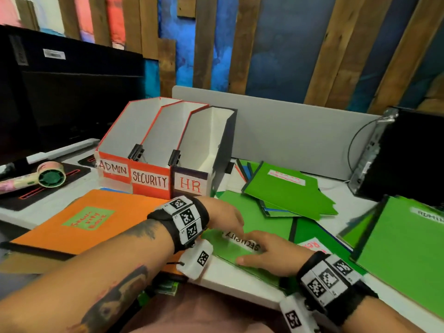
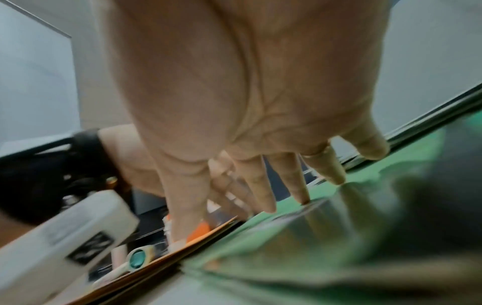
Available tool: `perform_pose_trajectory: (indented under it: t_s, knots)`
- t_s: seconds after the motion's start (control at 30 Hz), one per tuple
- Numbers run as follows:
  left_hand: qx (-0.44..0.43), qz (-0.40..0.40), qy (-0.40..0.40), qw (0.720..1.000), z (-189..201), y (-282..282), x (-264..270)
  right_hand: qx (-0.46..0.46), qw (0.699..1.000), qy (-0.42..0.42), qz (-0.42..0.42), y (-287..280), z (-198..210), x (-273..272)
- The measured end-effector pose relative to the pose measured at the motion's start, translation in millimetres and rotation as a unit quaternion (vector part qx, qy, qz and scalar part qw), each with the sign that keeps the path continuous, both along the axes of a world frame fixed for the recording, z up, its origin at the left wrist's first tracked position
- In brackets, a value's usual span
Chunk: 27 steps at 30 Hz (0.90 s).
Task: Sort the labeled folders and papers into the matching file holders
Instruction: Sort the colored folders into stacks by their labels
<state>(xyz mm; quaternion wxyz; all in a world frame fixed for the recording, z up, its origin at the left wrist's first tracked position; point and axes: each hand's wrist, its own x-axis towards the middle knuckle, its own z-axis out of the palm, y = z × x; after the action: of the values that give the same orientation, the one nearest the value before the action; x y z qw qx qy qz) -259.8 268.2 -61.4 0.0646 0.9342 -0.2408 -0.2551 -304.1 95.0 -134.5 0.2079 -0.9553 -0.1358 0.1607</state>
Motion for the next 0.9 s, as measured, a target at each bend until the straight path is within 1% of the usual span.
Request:
perform_pose_trajectory:
  t_s: [0.03, 0.07, 0.17, 0.27, 0.37, 0.4, 0.47, 0.5, 0.53, 0.57, 0.6, 0.63, 0.67, 0.7, 0.73, 0.77, 0.8, 0.83, 0.9]
  knots:
    - [0.029, -0.022, 0.004, 0.999, -2, -9, -5, -0.055, 0.998, 0.013, -0.02, -17, -1, -4]
    - [0.052, -0.041, 0.007, 0.998, -5, -20, -9, -0.091, 0.995, 0.031, -0.04, -33, -2, -10]
    - [0.075, -0.067, 0.007, 0.995, -12, -48, -20, -0.108, 0.985, 0.07, -0.116, -63, -2, -24]
    - [0.081, -0.081, 0.01, 0.993, -21, -74, -28, -0.115, 0.973, 0.052, -0.191, -77, -12, -29]
    - [0.097, -0.09, 0.011, 0.991, -33, -92, -33, -0.074, 0.973, 0.001, -0.217, -76, -20, -38]
    - [0.104, -0.092, 0.004, 0.99, -37, -96, -35, -0.043, 0.974, -0.007, -0.222, -73, -19, -41]
    - [0.115, -0.096, -0.022, 0.988, -40, -104, -41, 0.057, 0.968, 0.001, -0.245, -71, -16, -42]
    - [0.11, -0.095, -0.034, 0.989, -42, -106, -43, 0.115, 0.959, 0.014, -0.259, -70, -13, -41]
    - [0.097, -0.093, -0.044, 0.99, -43, -107, -45, 0.189, 0.941, 0.028, -0.28, -70, -11, -38]
    - [0.083, -0.091, -0.053, 0.991, -45, -110, -47, 0.277, 0.91, 0.04, -0.306, -72, -9, -36]
    - [0.07, -0.086, -0.059, 0.992, -47, -112, -49, 0.37, 0.862, 0.056, -0.341, -76, -7, -32]
    - [0.063, -0.079, -0.066, 0.993, -49, -114, -51, 0.459, 0.806, 0.082, -0.365, -78, -2, -31]
    - [0.058, -0.072, -0.072, 0.993, -51, -116, -52, 0.527, 0.749, 0.109, -0.386, -82, 3, -29]
    - [0.055, -0.068, -0.079, 0.993, -54, -117, -53, 0.569, 0.701, 0.128, -0.41, -88, 6, -27]
    - [0.051, -0.067, -0.088, 0.993, -56, -118, -54, 0.597, 0.662, 0.143, -0.43, -94, 8, -26]
    - [0.049, -0.069, -0.102, 0.991, -57, -119, -54, 0.612, 0.632, 0.16, -0.448, -100, 7, -26]
    - [0.047, -0.072, -0.117, 0.989, -57, -120, -56, 0.618, 0.617, 0.186, -0.45, -103, 7, -26]
    - [0.046, -0.076, -0.132, 0.987, -56, -121, -57, 0.616, 0.617, 0.211, -0.441, -103, 8, -28]
    - [0.049, -0.09, -0.157, 0.982, -53, -125, -60, 0.608, 0.632, 0.226, -0.425, -100, 9, -32]
